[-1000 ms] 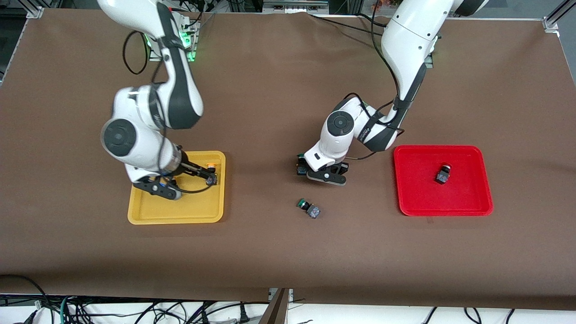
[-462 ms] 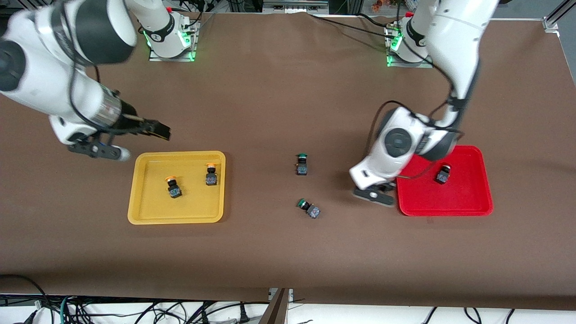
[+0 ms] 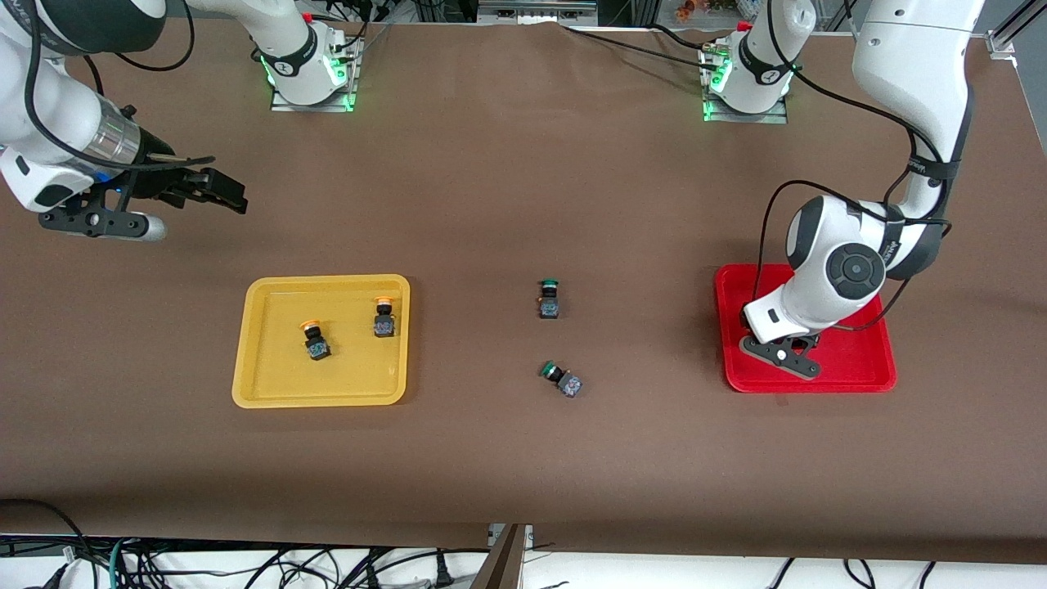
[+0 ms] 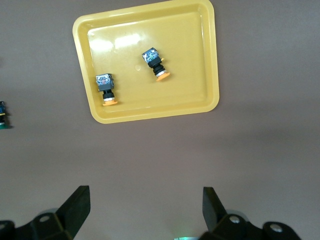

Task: Place red and yellow buttons in trays

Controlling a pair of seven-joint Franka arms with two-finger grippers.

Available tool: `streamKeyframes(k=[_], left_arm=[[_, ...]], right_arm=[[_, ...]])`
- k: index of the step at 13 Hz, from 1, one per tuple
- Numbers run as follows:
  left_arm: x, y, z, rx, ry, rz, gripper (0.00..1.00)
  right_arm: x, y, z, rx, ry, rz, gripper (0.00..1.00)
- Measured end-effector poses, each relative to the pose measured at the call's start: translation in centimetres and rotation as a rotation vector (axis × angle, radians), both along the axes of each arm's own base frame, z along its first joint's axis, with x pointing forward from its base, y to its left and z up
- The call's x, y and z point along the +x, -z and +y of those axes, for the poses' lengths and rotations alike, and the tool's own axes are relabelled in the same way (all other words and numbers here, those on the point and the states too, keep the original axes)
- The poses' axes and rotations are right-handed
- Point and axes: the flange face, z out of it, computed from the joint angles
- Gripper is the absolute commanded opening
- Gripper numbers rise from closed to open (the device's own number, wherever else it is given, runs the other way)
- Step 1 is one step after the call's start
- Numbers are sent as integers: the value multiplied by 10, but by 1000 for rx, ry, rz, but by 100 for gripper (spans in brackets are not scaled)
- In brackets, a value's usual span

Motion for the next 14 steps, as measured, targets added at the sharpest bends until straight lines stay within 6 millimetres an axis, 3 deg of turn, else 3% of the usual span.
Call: streamKeyframes(k=[2,4,6,9,11,14], left_arm=[[-13,16,7,-6,-18,7,100],[-8,-3,11,-34,-72,21,100],[13,-63,9,-60,-106,51,100],[40,-181,5,-74,-122,30,100],[36,-237,16,-71,-213,38,100],[11,-288,27,-56,-386,76,100]], right_arm=[[1,4,-2,-4,-9,-12,100],[3,8,-3,-4,-29,-13,100],[4,8,-11,-1,-38,-14,100],[6,7,-26,5,-43,-20,99],[6,5,-26,5,-51,-29,99],[6,0,-23,-5,-61,-40,100]])
